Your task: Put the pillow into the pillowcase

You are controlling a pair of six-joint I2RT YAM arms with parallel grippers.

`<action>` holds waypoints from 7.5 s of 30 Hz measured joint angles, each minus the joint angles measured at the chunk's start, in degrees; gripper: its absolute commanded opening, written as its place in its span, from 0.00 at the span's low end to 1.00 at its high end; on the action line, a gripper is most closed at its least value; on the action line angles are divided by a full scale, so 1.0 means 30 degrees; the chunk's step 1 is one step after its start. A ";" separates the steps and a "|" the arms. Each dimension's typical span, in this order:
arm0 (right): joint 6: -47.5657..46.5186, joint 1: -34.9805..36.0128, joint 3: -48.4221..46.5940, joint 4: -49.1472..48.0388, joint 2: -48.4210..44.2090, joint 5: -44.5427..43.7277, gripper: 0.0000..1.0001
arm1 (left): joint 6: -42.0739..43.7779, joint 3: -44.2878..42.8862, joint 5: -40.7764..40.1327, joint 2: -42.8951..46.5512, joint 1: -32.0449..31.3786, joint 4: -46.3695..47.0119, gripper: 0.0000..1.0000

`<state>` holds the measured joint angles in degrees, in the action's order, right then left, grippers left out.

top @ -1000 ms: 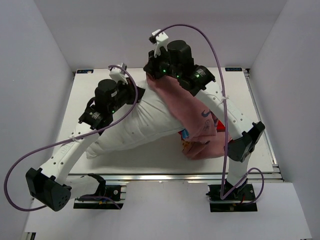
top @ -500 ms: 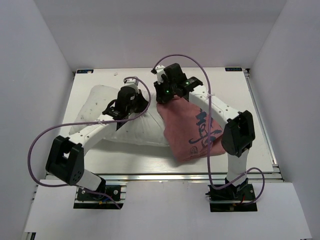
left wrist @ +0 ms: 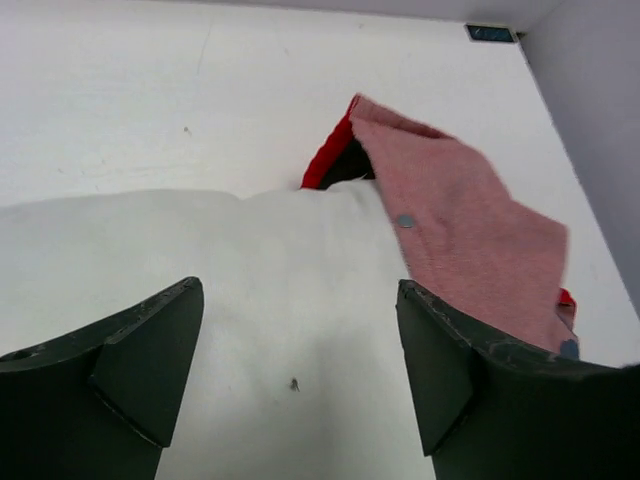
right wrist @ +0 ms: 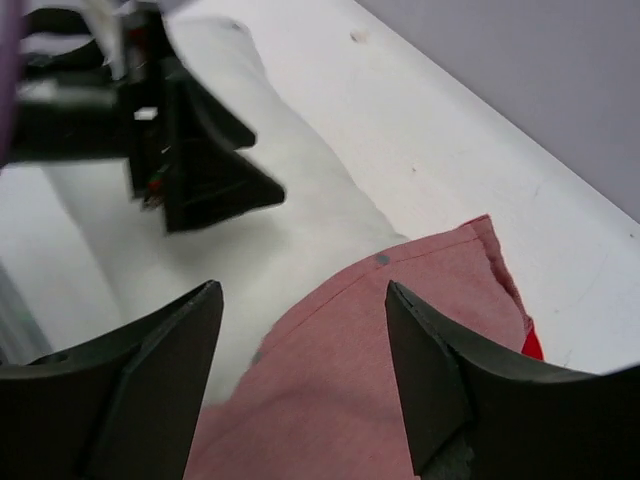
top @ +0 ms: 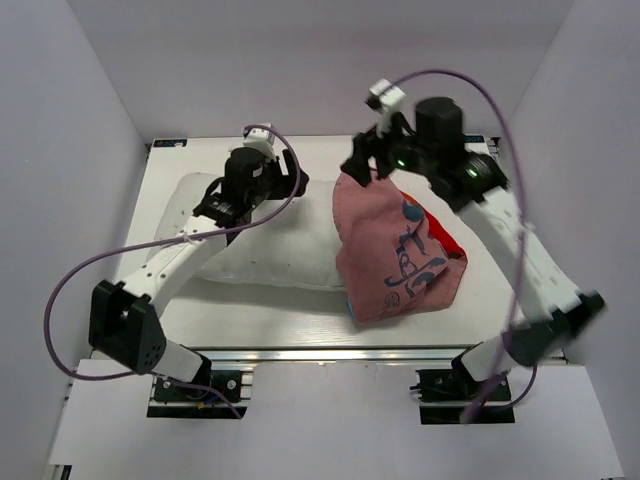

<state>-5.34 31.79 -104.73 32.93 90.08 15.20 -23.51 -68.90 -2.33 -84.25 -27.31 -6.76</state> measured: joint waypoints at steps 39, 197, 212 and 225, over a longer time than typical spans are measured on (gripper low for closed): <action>0.4073 0.5909 1.1788 0.0102 -0.4153 -0.3672 0.00 | -0.6608 0.9187 0.0714 0.3526 0.0000 -0.2382 0.00; -0.8269 0.1413 2.0859 0.2135 -1.0448 -0.1173 0.80 | -0.2652 -0.3920 0.6360 -0.2273 0.3614 -0.8976 0.50; -0.9763 0.2127 2.5128 -0.4575 -0.8029 -0.6841 0.70 | -0.2958 -0.2033 0.4896 0.3206 0.3912 -0.9602 0.57; -1.2225 0.0816 2.2214 -0.0270 -1.4535 -0.4991 0.00 | -0.2565 -0.1253 0.4481 0.6215 0.3912 -1.0907 0.58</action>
<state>-42.02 34.24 -38.09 32.12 46.48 0.23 -31.20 -72.66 11.11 -65.60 -15.57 -39.48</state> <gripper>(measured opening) 0.027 0.575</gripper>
